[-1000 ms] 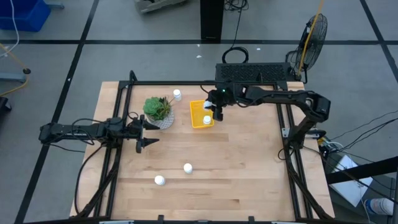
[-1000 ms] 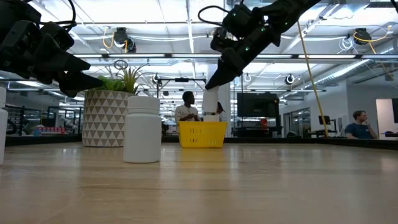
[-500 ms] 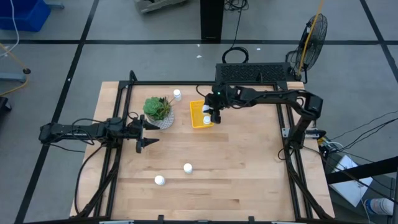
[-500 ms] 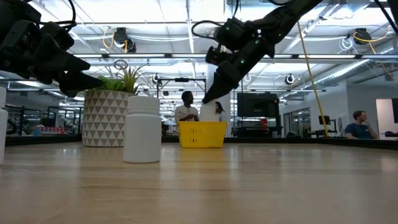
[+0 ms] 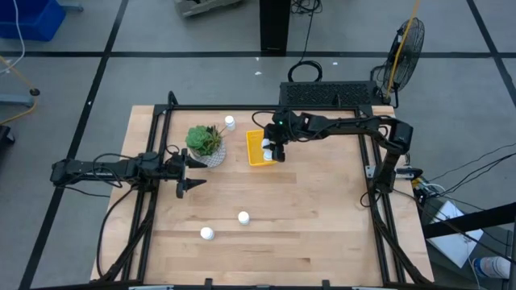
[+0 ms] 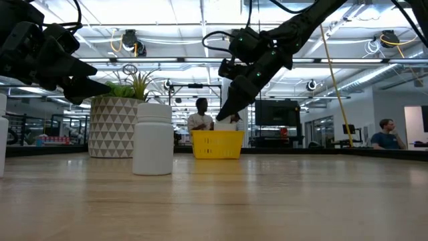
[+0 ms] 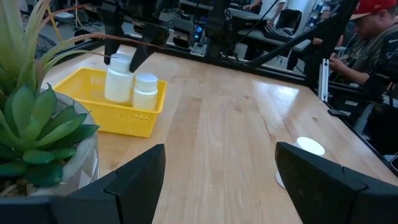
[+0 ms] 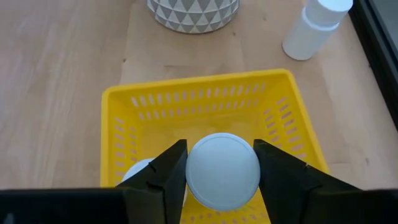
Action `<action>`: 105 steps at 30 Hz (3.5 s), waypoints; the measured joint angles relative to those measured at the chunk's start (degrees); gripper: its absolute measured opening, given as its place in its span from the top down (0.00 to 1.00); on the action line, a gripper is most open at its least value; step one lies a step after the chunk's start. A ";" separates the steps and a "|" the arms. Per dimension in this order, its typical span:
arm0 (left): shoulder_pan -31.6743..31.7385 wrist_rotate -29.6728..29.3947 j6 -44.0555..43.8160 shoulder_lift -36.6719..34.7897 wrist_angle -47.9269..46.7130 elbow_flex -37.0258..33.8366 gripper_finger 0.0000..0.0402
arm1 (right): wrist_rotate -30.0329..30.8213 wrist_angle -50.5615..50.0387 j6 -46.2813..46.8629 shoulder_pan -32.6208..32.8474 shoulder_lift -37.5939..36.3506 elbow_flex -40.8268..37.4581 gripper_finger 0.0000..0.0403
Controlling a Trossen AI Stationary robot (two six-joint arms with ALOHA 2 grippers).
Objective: Pick and place pill bottles into a basket
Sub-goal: Put the white pill bottle into the yellow bin
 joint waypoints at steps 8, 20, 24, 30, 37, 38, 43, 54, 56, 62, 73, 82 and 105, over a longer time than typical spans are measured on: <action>0.02 0.02 0.00 0.00 0.00 0.00 0.23 | -0.03 -0.16 0.23 0.02 1.26 0.00 0.61; 0.00 -0.02 0.00 0.01 0.02 0.00 0.23 | 0.30 0.33 0.00 0.02 2.08 -0.02 0.59; 0.01 -0.02 0.00 0.00 0.04 0.00 0.23 | 0.40 0.37 -0.24 0.02 2.08 -0.02 0.57; 0.00 -0.01 0.00 0.01 0.06 0.00 0.23 | 0.39 0.33 -0.31 0.02 2.08 -0.02 0.52; 0.00 -0.02 0.00 0.02 0.06 0.00 0.23 | 0.41 0.35 -0.96 0.11 2.07 -0.02 0.49; 0.01 -0.02 0.00 0.02 0.06 0.00 0.23 | 0.41 0.36 -1.42 0.16 1.83 -0.02 0.49; 0.01 -0.02 0.00 0.00 0.06 0.00 0.23 | 2.92 1.46 -3.70 1.63 -1.00 -0.02 0.49; 0.00 0.02 0.00 0.02 0.04 0.00 0.23 | 9.75 -0.26 6.18 20.67 -8.59 0.02 0.50; 0.00 0.04 0.00 0.02 0.06 0.00 0.23 | 12.07 0.55 8.38 25.13 -8.63 0.02 0.50; 0.00 0.02 0.00 0.01 0.04 0.00 0.23 | 17.51 2.32 12.21 34.43 -8.66 0.02 0.50; 0.02 0.02 0.00 0.00 0.02 0.00 0.23 | 24.05 -3.21 16.59 41.17 -8.63 -0.02 0.51; 0.01 0.02 0.00 0.01 0.02 0.00 0.23 | 31.24 18.44 17.16 48.86 -8.66 -5.42 0.51; 0.01 -0.02 -3.30 0.01 2.91 -0.01 0.23 | 42.70 48.84 18.15 56.70 -38.38 -47.60 0.51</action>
